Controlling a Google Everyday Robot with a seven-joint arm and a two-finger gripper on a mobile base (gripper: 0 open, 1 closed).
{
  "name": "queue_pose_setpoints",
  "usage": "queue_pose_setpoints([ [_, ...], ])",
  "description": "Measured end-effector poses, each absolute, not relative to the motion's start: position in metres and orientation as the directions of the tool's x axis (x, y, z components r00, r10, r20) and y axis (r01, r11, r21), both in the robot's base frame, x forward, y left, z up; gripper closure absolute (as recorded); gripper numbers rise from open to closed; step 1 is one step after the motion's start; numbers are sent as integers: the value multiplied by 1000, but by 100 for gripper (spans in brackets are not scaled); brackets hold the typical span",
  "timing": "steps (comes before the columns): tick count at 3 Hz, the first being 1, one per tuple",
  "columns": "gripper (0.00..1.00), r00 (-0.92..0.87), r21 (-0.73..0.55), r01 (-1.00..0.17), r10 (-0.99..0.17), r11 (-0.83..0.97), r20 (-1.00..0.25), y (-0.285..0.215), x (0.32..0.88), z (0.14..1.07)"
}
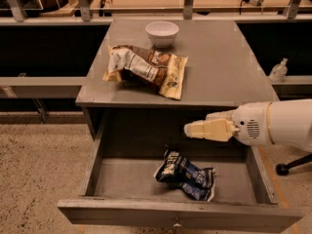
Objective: Place blue chip bag into top drawer
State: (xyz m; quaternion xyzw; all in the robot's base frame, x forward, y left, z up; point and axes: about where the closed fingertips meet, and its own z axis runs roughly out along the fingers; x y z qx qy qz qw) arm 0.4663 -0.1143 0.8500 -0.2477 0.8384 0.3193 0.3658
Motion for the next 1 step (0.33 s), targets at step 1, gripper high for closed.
queue_pose_setpoints([
  [1,32,-470,181,-660,-213,729,-857,-119,461,916],
])
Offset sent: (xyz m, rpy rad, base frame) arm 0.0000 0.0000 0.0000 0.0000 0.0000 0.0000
